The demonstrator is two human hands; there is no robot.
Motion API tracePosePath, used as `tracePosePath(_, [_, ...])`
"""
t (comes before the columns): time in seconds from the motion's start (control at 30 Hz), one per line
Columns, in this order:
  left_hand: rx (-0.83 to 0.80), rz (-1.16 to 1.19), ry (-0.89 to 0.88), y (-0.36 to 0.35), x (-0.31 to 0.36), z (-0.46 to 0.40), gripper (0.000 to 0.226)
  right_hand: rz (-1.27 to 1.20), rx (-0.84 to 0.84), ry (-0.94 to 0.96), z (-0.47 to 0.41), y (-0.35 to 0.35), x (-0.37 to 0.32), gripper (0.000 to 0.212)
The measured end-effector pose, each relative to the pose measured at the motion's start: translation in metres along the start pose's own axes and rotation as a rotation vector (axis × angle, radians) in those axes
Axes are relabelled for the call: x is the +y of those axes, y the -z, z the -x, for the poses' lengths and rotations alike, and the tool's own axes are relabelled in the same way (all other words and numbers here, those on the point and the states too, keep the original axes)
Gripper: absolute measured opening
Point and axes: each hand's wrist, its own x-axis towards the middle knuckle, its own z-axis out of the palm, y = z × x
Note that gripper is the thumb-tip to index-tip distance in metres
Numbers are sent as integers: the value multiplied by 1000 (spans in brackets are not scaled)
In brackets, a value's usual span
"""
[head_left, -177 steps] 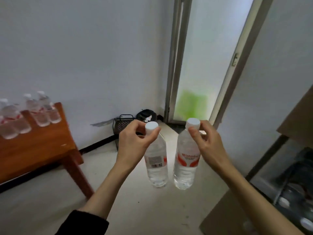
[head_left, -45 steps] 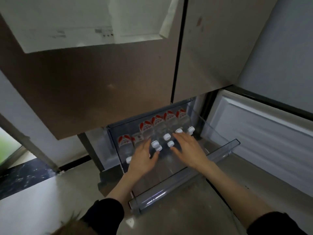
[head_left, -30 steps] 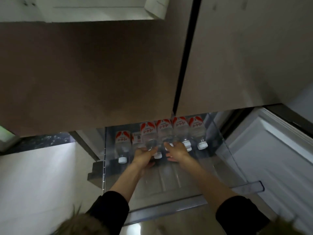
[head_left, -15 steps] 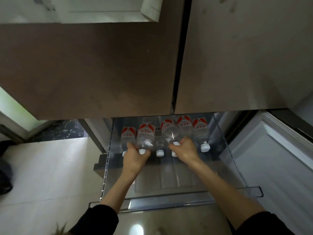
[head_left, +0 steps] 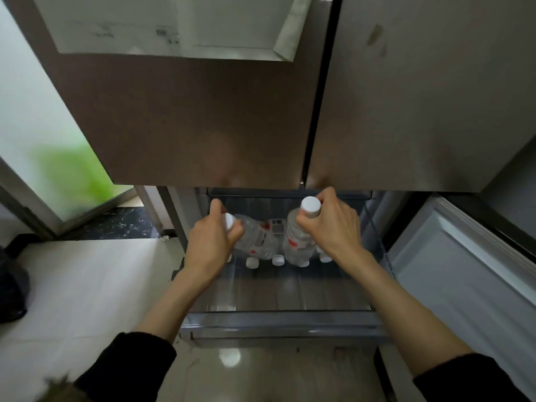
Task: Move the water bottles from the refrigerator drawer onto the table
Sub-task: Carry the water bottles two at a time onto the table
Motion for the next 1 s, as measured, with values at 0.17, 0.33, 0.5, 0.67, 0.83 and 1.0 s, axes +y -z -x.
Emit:
tracePosePath(0.17, [38, 30, 11, 33, -3, 18, 27, 17, -1, 83, 21, 2, -26, 35])
tracePosePath(0.33, [241, 92, -1, 98, -4, 35, 26, -115, 105, 277, 44, 15, -82, 29])
tracePosePath(0.5, [449, 99, -32, 187, -21, 68, 26, -185, 168, 559, 81, 16, -169, 29])
tracePosePath(0.67, [616, 34, 75, 273, -68, 127, 32, -276, 71, 639, 132, -2, -259, 33])
tracePosePath(0.83, [701, -85, 254, 339, -139, 212, 32, -319, -163, 706, 202, -50, -339, 32])
tracePosePath(1.0, [735, -285, 428, 393, -209, 293, 30, -384, -370, 830, 267, -104, -425, 34])
